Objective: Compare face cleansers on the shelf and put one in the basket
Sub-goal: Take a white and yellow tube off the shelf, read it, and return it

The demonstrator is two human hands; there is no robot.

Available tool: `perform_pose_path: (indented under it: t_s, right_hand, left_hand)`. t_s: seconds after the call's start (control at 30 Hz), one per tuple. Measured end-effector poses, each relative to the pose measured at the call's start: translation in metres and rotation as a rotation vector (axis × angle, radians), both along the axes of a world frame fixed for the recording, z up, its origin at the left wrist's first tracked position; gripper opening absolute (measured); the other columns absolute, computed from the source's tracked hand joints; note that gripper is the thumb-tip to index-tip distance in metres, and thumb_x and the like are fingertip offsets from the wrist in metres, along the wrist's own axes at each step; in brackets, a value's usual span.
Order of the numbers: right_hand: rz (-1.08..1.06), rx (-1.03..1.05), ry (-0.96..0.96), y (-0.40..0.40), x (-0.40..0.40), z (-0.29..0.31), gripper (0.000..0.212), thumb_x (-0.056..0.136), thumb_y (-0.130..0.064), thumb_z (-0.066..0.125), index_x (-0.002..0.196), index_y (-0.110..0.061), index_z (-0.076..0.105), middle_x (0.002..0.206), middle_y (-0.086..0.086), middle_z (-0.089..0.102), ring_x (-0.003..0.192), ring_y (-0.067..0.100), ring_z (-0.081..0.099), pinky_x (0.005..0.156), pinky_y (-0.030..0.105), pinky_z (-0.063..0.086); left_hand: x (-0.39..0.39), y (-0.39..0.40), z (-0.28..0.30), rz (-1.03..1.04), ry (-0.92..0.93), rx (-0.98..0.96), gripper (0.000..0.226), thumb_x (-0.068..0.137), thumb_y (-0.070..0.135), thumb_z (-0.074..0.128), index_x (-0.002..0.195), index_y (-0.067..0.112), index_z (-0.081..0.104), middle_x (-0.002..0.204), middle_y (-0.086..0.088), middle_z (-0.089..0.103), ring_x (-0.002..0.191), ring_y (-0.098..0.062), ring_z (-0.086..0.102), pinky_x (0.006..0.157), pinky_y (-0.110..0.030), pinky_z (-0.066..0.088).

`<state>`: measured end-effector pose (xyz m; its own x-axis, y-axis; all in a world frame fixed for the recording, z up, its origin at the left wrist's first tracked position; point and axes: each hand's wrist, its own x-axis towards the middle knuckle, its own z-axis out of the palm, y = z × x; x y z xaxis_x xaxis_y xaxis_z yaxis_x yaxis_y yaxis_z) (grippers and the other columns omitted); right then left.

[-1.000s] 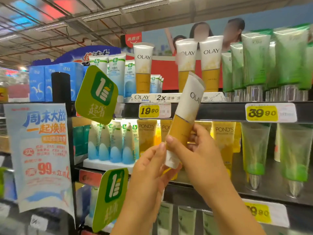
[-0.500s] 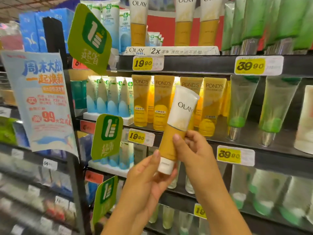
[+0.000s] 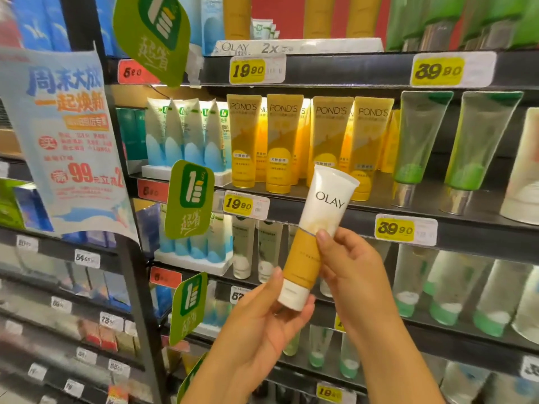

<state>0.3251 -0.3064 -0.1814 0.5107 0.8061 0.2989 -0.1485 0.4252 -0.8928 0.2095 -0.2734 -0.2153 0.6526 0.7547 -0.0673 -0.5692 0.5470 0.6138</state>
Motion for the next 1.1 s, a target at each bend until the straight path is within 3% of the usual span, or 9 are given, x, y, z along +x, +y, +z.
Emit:
perform_pose_path:
  t_s: [0.27,0.5,0.73,0.93,1.1]
  right_hand:
    - [-0.127,0.094,0.02,0.01,-0.017,-0.002,0.037,0.07,-0.033,0.065,0.101,-0.014,0.066,0.087,-0.001,0.074,0.081,0.01,0.068,0.066,0.02,0.054]
    - [-0.195,0.117,0.028,0.016,-0.031,-0.011,0.038,0.065,-0.033,0.069,0.1,-0.02,0.067,0.095,0.002,0.074,0.086,0.012,0.069,0.066,0.02,0.054]
    - [-0.199,0.117,0.039,0.014,-0.035,-0.014,0.036,0.068,-0.025,0.066,0.102,-0.018,0.055,0.089,0.0,0.074,0.082,0.012,0.069,0.067,0.023,0.056]
    - [-0.223,0.077,-0.027,0.008,-0.037,-0.015,0.045,0.065,-0.026,0.069,0.108,-0.017,0.058,0.092,-0.007,0.073,0.082,0.006,0.069,0.063,0.016,0.052]
    - [-0.21,0.03,-0.083,0.003,-0.039,-0.017,0.047,0.069,-0.026,0.066,0.113,-0.012,0.059,0.086,-0.012,0.073,0.076,0.001,0.068,0.061,0.013,0.051]
  left_hand:
    - [-0.009,0.019,0.0,-0.178,-0.059,-0.041,0.03,0.071,0.023,0.063,0.08,-0.003,0.075,0.099,-0.025,0.069,0.076,-0.029,0.07,0.064,-0.036,0.059]
    - [-0.019,0.028,-0.005,-0.242,-0.044,-0.068,0.028,0.075,0.021,0.058,0.078,0.0,0.076,0.095,-0.025,0.069,0.073,-0.03,0.07,0.06,-0.033,0.06]
    - [-0.022,0.03,-0.008,-0.256,-0.074,-0.076,0.026,0.071,0.017,0.06,0.079,-0.002,0.075,0.097,-0.026,0.069,0.075,-0.029,0.07,0.057,-0.031,0.059]
    - [-0.022,0.03,-0.014,-0.233,-0.082,-0.046,0.033,0.074,0.01,0.06,0.1,-0.01,0.067,0.106,-0.026,0.067,0.086,-0.028,0.07,0.07,-0.035,0.059]
    - [-0.024,0.028,-0.018,-0.186,-0.051,-0.04,0.046,0.07,0.006,0.064,0.113,-0.008,0.056,0.102,-0.024,0.069,0.086,-0.028,0.071,0.066,-0.033,0.058]
